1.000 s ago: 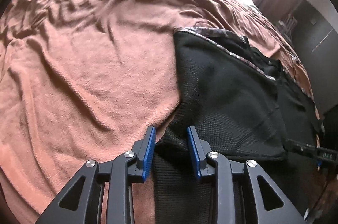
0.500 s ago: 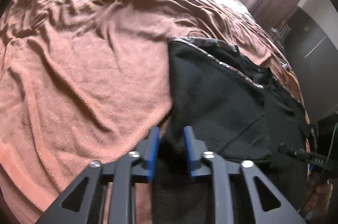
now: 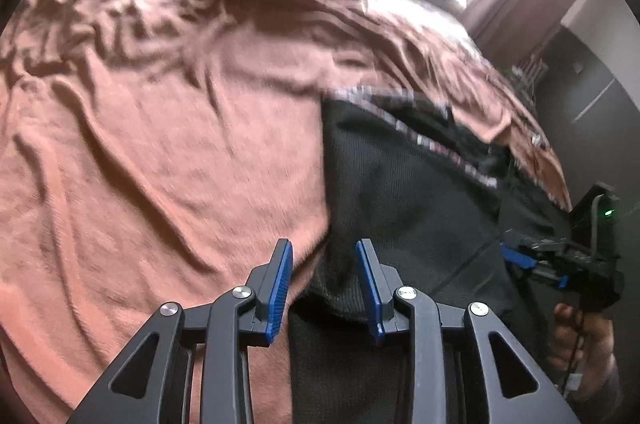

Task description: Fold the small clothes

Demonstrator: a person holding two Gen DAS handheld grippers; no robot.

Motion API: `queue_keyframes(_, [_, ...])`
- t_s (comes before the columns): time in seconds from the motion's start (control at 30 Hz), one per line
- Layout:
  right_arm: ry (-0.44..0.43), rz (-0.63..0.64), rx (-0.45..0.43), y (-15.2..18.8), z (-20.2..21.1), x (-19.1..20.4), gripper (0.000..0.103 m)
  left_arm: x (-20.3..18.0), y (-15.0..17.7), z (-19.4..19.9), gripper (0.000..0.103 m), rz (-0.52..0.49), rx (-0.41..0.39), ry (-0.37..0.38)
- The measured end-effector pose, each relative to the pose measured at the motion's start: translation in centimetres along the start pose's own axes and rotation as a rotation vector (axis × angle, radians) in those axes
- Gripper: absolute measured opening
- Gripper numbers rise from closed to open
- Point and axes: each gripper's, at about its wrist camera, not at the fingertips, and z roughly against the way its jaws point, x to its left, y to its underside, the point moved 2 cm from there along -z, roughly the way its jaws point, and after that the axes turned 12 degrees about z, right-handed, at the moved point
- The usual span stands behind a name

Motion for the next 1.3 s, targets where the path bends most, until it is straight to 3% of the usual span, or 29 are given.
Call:
queue_keyframes(0.1, [-0.003, -0.037, 0.017, -0.6, -1.0, -1.1, 0.003, -0.1, -0.4, 0.6, 0.035, -0.004, -0.007, -0.018])
queue_keyframes(0.13, [-0.015, -0.049, 0.013, -0.6, -1.0, -1.4, 0.001, -0.2, -0.4, 0.5, 0.035, -0.005, 0.005, -0.021])
queue_keyframes(0.4, [0.023, -0.063, -0.026, 1.5, 2.0, -1.5, 0.000, -1.2, 0.9, -1.7, 0.035, -0.042, 0.057, -0.069])
queue_keyframes(0.7, [0.014, -0.097, -0.025, 2.6, 3.2, -1.5, 0.000, -1.2, 1.5, -3.6, 0.033, -0.062, 0.080, -0.174])
queue_keyframes(0.87, [0.051, -0.100, -0.024, 2.3, 4.0, -1.6, 0.001, -1.0, 1.4, -2.6, 0.034, -0.048, 0.083, -0.200])
queue_keyframes(1.1, [0.120, -0.004, -0.011, 2.2, 7.5, 0.0, 0.002, -2.3, 2.1, 0.6, 0.036, -0.051, 0.061, -0.160])
queue_keyframes(1.17, [0.120, 0.031, -0.005, 2.2, 8.5, 0.6, 0.008, -3.2, 2.4, 1.5, 0.042, -0.057, 0.052, -0.140])
queue_keyframes(1.23, [0.099, 0.051, 0.003, 2.3, 9.6, 1.3, 0.050, -4.2, 2.8, 2.3, 0.050, -0.077, 0.033, -0.140])
queue_keyframes(1.3, [0.086, 0.080, -0.057, 2.5, 11.7, 1.9, 0.062, -5.2, 3.2, 3.2, 0.052, -0.088, 0.018, -0.126])
